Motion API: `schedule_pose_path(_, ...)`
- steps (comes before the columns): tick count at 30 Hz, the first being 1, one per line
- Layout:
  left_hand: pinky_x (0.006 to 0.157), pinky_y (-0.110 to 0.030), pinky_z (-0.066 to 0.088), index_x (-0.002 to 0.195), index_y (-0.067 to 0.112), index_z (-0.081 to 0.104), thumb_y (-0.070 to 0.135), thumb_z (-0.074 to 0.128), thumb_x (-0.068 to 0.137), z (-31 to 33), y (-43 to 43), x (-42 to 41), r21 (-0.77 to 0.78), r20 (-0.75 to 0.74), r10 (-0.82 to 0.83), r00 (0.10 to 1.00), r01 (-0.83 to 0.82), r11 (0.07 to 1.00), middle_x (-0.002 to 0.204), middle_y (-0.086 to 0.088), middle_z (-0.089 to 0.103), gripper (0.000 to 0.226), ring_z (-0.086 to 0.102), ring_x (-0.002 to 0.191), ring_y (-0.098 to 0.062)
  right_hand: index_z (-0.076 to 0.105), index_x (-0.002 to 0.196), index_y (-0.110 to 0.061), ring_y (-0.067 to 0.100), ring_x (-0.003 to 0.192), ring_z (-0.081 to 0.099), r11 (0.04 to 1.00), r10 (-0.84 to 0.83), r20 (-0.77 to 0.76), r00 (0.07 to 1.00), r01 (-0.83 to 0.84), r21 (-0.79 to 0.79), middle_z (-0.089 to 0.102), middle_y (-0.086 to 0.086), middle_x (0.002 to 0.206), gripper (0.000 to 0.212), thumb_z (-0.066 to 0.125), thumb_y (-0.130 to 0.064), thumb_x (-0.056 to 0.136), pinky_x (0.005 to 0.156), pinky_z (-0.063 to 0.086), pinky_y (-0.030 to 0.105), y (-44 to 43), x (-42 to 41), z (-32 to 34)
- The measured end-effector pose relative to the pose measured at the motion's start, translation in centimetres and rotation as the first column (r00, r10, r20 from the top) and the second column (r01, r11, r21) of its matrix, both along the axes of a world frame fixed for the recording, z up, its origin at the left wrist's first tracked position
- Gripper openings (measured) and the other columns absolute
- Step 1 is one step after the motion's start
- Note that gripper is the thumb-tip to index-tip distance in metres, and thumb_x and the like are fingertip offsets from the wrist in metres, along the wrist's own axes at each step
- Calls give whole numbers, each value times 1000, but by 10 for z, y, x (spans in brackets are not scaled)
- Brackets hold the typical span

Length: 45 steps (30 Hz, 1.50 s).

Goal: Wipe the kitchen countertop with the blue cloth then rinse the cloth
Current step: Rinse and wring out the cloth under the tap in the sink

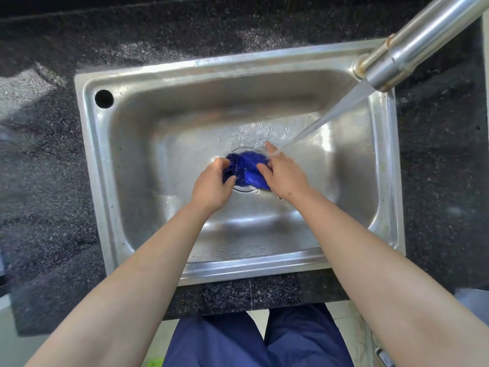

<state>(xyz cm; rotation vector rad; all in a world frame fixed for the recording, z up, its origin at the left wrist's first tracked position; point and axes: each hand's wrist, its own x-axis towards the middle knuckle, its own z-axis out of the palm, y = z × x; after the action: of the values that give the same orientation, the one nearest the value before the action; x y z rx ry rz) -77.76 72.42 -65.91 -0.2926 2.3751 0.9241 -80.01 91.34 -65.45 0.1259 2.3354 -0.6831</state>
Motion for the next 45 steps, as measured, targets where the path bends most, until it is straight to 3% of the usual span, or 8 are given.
schedule_pose_path(6,94,-38,47,142,23,52,37,65,93,-6,7,0,-111,21,-82,996,84,990,129,-9,54,53,53,119,-27,61,96,-27,20,91,60,988,-135,72,988,140,-67,58,-10,86,15,62,-42,94,77,42,29,13,5,-1)
schedule_pose_path(11,88,-39,48,120,21,70,33,66,93,-8,18,-1,-148,-10,-76,997,74,986,116,-13,54,30,54,112,-33,56,95,-24,17,102,55,954,-246,-60,967,230,-192,53,-3,108,14,56,-38,98,89,41,30,20,14,11)
schedule_pose_path(16,86,-44,48,96,5,71,27,55,87,8,21,-5,-78,-271,55,961,-79,994,105,-16,61,29,55,100,-38,55,97,-14,24,89,58,847,-504,-75,860,476,-236,59,-6,83,25,52,-39,100,80,43,34,1,-5,33)
schedule_pose_path(22,71,-33,37,82,8,57,27,49,90,44,11,-25,29,-250,172,953,-170,985,78,1,51,22,47,81,-24,51,90,-23,23,86,57,858,-507,-125,853,483,-176,59,-6,80,21,46,-42,98,75,37,30,-24,-52,56)
schedule_pose_path(32,70,-26,38,96,16,55,33,56,100,127,20,-47,184,-295,190,936,-140,973,82,2,60,17,53,80,-22,57,76,-16,26,82,59,868,-487,-134,863,462,-184,63,-3,73,51,38,-56,100,67,37,32,9,-42,130)
schedule_pose_path(35,76,-21,43,102,14,61,28,59,99,153,27,-53,261,-243,230,942,-165,951,91,1,65,14,58,88,-22,69,101,-17,18,90,64,884,-407,-40,913,382,-271,72,-3,93,53,51,-66,90,81,50,31,26,-31,157)
schedule_pose_path(42,81,-29,48,130,26,53,24,77,84,192,30,-43,267,-195,105,975,-50,962,89,11,57,52,58,87,-16,61,79,-24,19,76,59,935,-333,-206,920,295,-195,63,-5,76,29,55,-46,97,62,40,29,56,-9,191)
schedule_pose_path(45,70,-26,47,117,27,68,24,72,90,202,34,-41,209,-238,-19,971,71,975,87,6,65,28,62,83,-18,62,84,-24,21,79,61,875,-443,-180,878,380,-300,66,-1,78,24,53,-40,100,66,44,31,62,-1,198)
